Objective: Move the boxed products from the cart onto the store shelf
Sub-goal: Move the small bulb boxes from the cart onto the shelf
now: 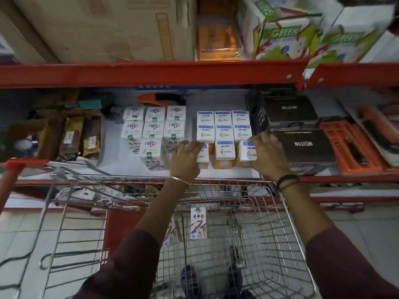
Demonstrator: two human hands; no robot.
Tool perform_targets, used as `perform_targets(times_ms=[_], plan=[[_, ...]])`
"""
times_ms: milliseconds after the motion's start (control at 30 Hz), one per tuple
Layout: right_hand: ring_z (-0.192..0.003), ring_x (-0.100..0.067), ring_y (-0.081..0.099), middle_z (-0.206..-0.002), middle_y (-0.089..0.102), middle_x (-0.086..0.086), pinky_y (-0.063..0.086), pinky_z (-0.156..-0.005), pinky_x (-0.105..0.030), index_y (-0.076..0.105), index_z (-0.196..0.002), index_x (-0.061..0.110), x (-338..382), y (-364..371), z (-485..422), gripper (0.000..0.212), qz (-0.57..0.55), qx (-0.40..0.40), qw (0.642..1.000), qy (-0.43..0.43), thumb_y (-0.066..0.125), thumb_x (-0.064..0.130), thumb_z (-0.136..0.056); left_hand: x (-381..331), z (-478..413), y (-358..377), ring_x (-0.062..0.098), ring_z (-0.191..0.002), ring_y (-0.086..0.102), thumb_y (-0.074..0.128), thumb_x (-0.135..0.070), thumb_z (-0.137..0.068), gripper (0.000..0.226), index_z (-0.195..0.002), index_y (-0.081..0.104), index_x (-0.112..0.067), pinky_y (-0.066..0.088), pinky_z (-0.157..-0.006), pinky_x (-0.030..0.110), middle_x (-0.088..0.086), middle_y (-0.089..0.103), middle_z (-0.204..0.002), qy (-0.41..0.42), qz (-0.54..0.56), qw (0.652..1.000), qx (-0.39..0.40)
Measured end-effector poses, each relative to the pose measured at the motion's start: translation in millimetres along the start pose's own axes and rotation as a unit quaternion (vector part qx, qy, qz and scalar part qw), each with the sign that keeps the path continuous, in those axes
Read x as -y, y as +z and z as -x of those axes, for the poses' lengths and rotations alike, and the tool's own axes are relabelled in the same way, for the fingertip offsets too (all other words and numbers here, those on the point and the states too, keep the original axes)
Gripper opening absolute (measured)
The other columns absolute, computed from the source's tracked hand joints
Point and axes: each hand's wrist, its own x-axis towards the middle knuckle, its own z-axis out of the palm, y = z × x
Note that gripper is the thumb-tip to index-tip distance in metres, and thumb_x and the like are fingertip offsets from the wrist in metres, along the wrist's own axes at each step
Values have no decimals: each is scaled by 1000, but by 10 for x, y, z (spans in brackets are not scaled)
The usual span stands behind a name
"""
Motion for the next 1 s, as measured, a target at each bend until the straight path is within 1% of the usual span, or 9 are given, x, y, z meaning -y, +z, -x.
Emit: perform_targets(times_ms=[267,367,500,567,667,733,800,900,1000], plan=[[-115,-33,41,-128,45,-11,37,-95,-43,46,-134,19,-32,301,-158,83,2,48,999,13,83,39,-63,-10,-89,240,37,-114,44,59,4,-65,71,-130,44,-18,45,-88,47,2,53,-135,1,21,1000,18],[-118,-33,40,-132,45,-8,36,-96,-43,44,-135,18,-35,328,-148,86,-5,46,999,25,82,42,-63,-5,-77,243,37,-122,38,61,2,-70,68,-133,41,-18,44,-95,50,3,45,-143,-1,52,998,35],[-126,-32,36,-141,40,-7,34,-101,-44,36,-140,17,-19,317,-29,81,-16,38,998,38,78,30,-72,35,60,188,38,-131,30,64,-9,-78,59,-132,43,-15,35,-105,53,9,36,-148,5,100,995,5],[-128,-33,37,-143,40,-8,34,-102,-46,35,-140,17,22,286,110,77,-30,13,999,44,75,26,-76,85,215,156,38,-130,33,63,-11,-80,52,-129,46,-12,34,-106,51,12,42,-144,13,129,990,-48],[-122,-35,43,-135,48,-12,41,-98,-49,43,-132,15,211,297,438,62,-97,-79,991,39,72,18,-77,274,579,234,30,-124,38,61,-13,-82,38,-120,53,-10,32,-105,40,14,53,-132,27,147,981,-127],[-115,-32,48,-127,54,-12,45,-94,-46,49,-125,14,416,423,700,51,-150,-112,982,13,70,16,-79,460,899,416,27,-119,41,60,-10,-82,35,-116,54,-11,34,-102,38,13,55,-127,16,158,979,-126],[-111,-29,52,-124,58,-11,48,-91,-42,53,-121,14,628,684,919,42,-185,-73,980,-13,67,17,-82,669,1218,666,29,-116,42,56,-13,-83,34,-116,54,-9,41,-100,44,14,56,-124,-14,169,982,-77],[-106,-28,57,-124,58,-11,50,-87,-38,56,-120,11,872,1221,1057,37,-198,62,977,-39,65,20,-85,948,1553,1065,37,-115,45,60,-15,-80,42,-119,53,-3,45,-97,54,21,57,-123,-50,149,987,27],[-120,-31,51,-138,48,-12,40,-100,-38,46,-134,10,1055,1786,983,50,-177,203,962,-31,61,25,-89,1187,1691,1471,45,-126,41,68,-18,-78,63,-130,41,4,35,-108,57,27,46,-136,-75,122,979,146]])
